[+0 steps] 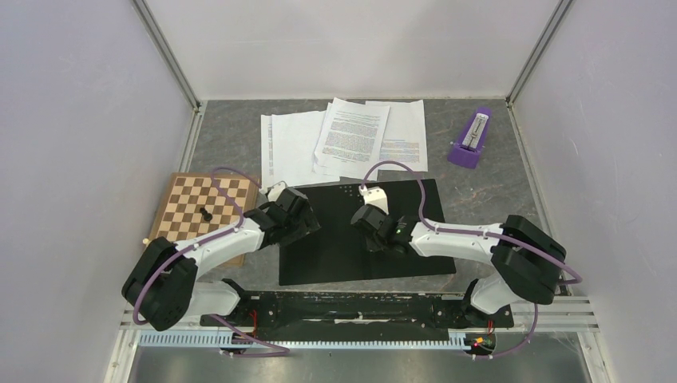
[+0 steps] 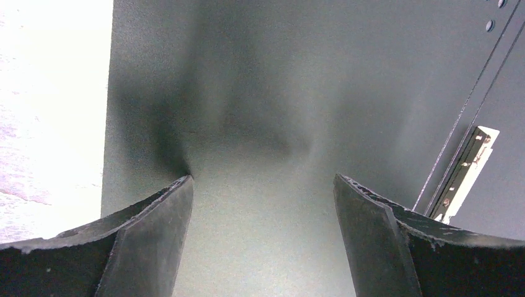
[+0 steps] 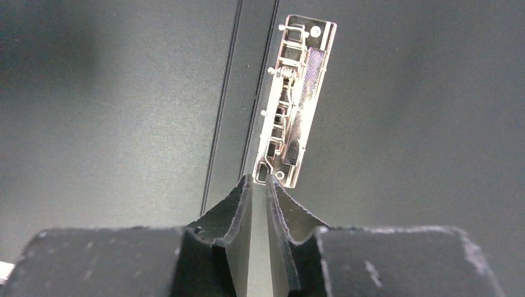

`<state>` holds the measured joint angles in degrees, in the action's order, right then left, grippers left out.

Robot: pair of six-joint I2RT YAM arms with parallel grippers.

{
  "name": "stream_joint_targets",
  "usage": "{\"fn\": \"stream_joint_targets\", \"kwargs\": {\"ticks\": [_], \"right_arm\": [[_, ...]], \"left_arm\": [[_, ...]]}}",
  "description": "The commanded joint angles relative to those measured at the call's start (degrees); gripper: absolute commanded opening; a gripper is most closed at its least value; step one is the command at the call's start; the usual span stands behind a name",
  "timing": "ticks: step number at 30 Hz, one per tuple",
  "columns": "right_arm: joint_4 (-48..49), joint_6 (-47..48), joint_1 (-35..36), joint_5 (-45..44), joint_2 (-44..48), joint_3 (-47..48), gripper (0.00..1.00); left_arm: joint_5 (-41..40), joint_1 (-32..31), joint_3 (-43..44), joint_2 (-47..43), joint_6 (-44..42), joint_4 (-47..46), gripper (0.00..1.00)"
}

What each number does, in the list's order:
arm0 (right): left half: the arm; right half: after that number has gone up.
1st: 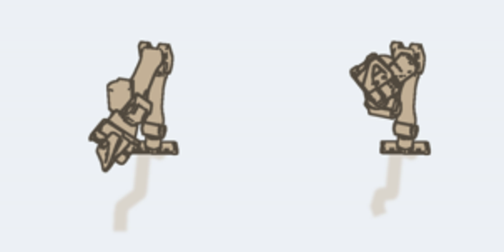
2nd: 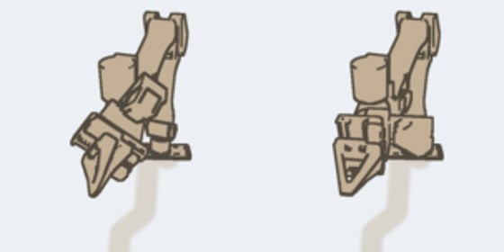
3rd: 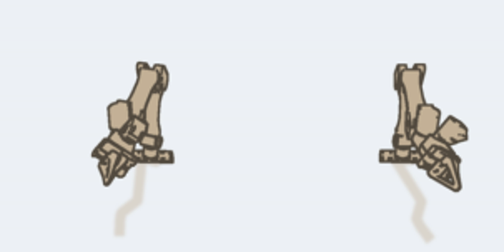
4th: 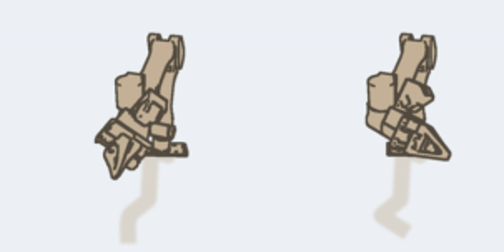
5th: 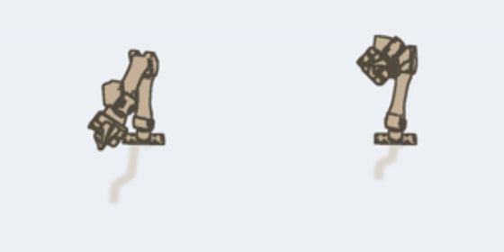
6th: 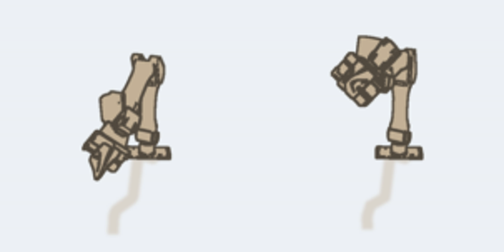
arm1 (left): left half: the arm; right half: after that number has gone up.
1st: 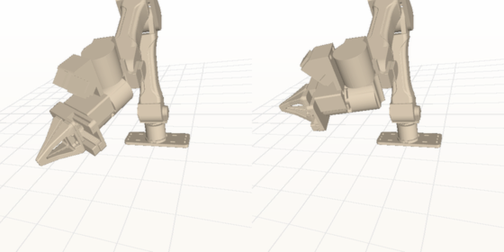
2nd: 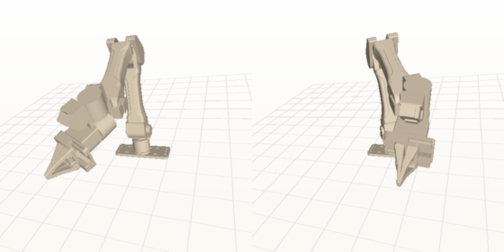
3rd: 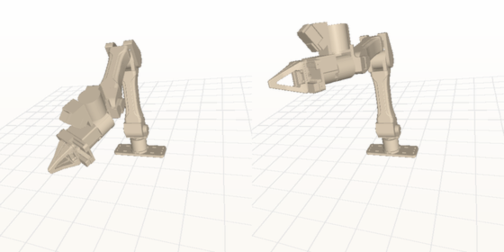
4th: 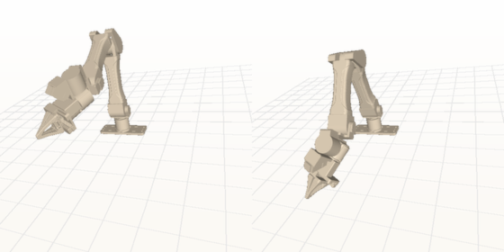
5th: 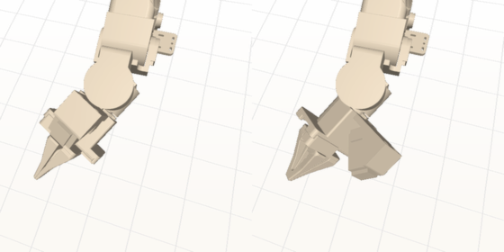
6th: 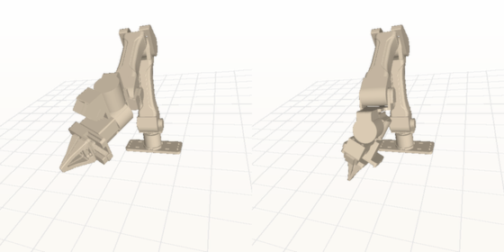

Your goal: Put the files into the folder

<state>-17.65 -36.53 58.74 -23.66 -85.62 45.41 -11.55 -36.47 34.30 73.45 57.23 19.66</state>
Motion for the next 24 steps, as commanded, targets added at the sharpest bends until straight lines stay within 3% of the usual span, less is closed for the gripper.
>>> {"fn": "stream_joint_targets", "kwargs": {"ticks": [1,24], "right_arm": [[0.6,0.6,0.0,-1.3,-1.6,-0.6,0.16],[-4.7,1.0,1.8,-4.9,-6.4,2.6,0.08]], "left_arm": [[-4.2,-0.1,-1.7,0.2,2.9,-0.3,0.9],[-4.9,-0.1,-4.5,2.0,5.5,-1.3,0.9]]}}
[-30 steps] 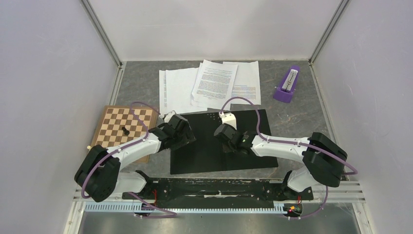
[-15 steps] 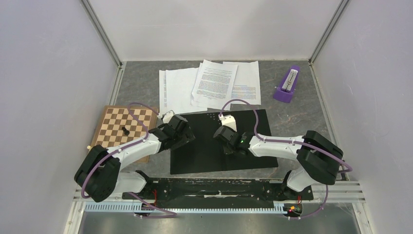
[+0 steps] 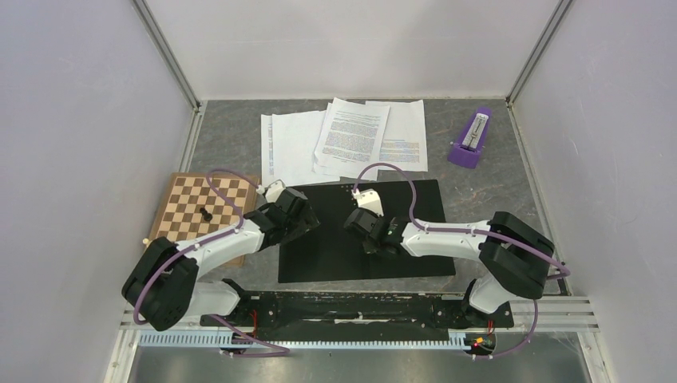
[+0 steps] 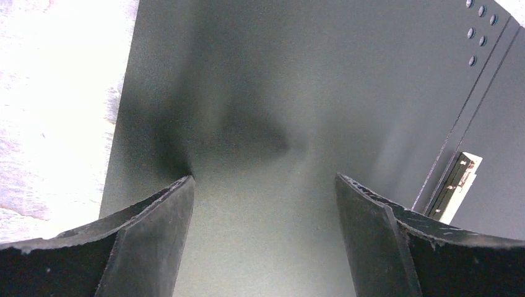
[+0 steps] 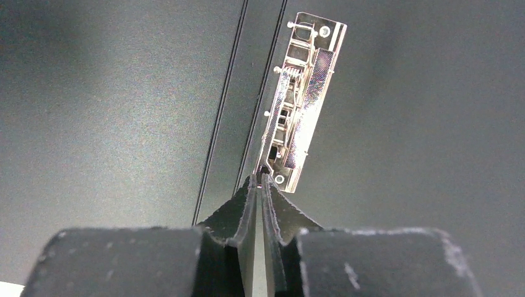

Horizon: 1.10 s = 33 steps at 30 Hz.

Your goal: Put the files into the folder

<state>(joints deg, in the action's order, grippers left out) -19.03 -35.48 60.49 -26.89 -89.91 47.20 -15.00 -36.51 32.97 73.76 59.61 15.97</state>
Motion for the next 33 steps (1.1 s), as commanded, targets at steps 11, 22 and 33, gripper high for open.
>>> {"fn": "stream_joint_targets", "kwargs": {"ticks": [11,22,33], "right_arm": [[-6.6,-2.6,0.5,-1.1,-4.8,-3.1,0.07],[-10.3,-4.5,0.4,-3.4,-5.2,-4.9,0.05],[-12.5,-3.7,-0.3,-5.0,-3.8,-3.1,0.05]], "left_arm": [[-1.7,0.1,-4.8,1.0,5.1,2.3,0.93],[-2.2,1.2,-6.3,0.6,5.9,2.5,0.94],[-2.6,2.7,-6.0,-0.1,5.3,3.6,0.94]]}}
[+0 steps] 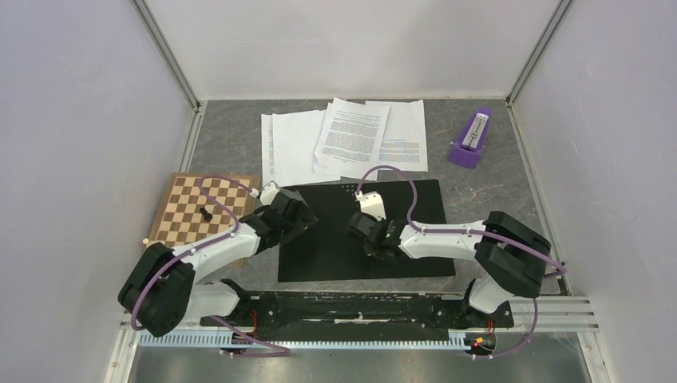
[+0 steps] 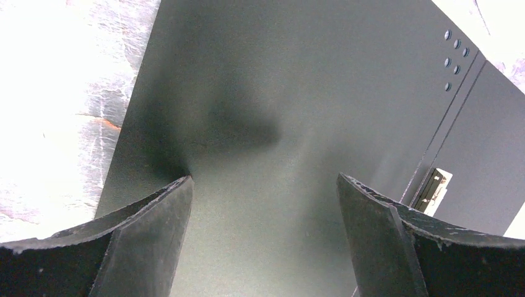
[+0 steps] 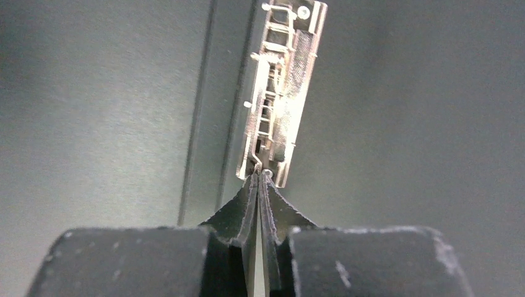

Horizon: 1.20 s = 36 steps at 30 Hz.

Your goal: Put the files into the folder

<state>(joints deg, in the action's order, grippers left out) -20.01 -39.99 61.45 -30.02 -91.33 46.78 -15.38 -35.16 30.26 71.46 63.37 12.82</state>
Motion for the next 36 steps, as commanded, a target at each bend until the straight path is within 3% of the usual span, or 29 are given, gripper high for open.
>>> {"fn": "stream_joint_targets", "kwargs": {"ticks": [1,11,18,36], "right_arm": [[-11.6,0.8,-1.3,-1.8,-2.5,-3.0,0.05],[-10.3,0.5,-1.4,-0.7,-0.2,-2.8,0.06],[-6.6,5.0,-1.4,1.3,4.8,3.8,0.2],[-7.7,7.3,-1.3,1.0,-4.4,8.2,0.14]], "left_arm": [[-2.1,1.5,-3.2,2.2,1.6,6.8,0.94],[-1.4,2.1,-2.7,2.6,0.8,6.8,0.95],[-1.5,2.1,-2.4,2.3,0.4,7.2,0.94],[-1.8,2.1,-2.6,1.5,0.2,7.7,0.94]]}}
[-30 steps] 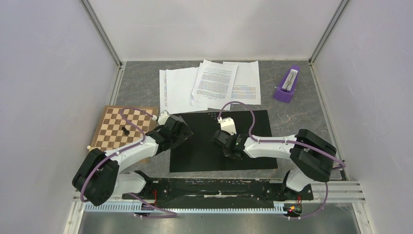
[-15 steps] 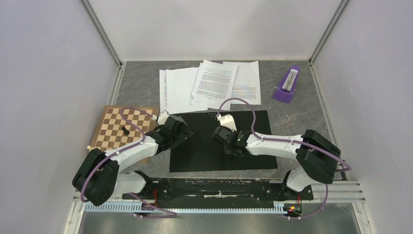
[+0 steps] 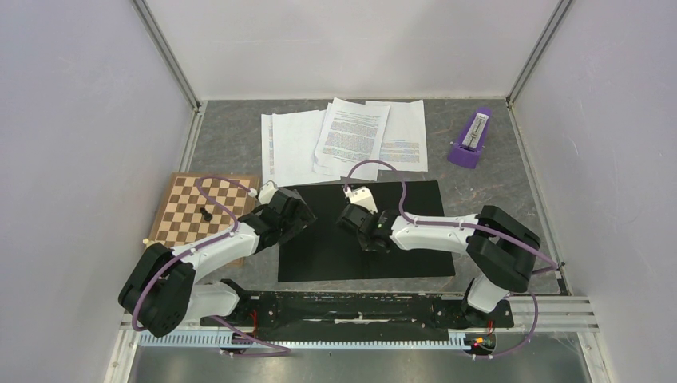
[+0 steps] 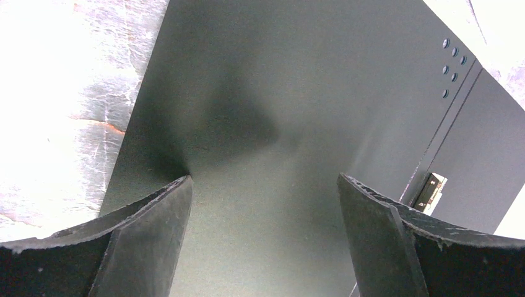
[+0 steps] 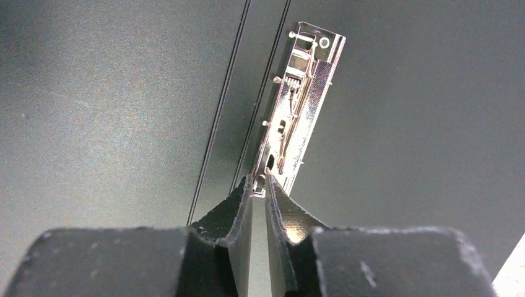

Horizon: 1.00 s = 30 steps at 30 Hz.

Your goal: Put the files into the folder

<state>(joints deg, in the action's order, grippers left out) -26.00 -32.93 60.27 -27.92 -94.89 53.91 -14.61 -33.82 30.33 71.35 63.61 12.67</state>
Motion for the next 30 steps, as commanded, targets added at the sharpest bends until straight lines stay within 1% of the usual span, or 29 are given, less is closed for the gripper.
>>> {"fn": "stream_joint_targets", "kwargs": {"ticks": [1,5,13,15,19,24,30], "right_arm": [[-1.7,0.2,-0.1,-1.0,-1.0,1.0,0.13],[-3.1,-0.4,0.0,-0.9,-1.6,0.6,0.09],[-5.5,-1.7,0.0,-0.9,-2.7,-3.7,0.08],[-6.9,-1.8,0.1,-1.3,-3.6,-4.1,0.06],[-10.7,-2.7,0.3,-4.2,-5.7,-3.8,0.0],[-16.4,-4.0,1.3,-8.8,-8.3,-1.8,0.0],[-22.2,-5.1,2.1,-13.0,-9.1,2.5,0.0]], "left_arm": [[-2.4,0.8,-2.6,1.7,0.0,7.8,0.94],[-2.5,0.8,-2.6,2.2,0.2,7.8,0.94],[-1.8,1.6,-2.5,2.7,0.3,7.5,0.95],[-1.3,2.0,-2.7,2.5,0.2,7.4,0.95],[-0.4,3.0,-2.5,2.6,0.1,7.4,0.95],[-0.2,3.6,-2.0,3.3,0.1,7.3,0.95],[0.6,4.5,-1.4,4.0,-0.7,7.2,0.95]]}}
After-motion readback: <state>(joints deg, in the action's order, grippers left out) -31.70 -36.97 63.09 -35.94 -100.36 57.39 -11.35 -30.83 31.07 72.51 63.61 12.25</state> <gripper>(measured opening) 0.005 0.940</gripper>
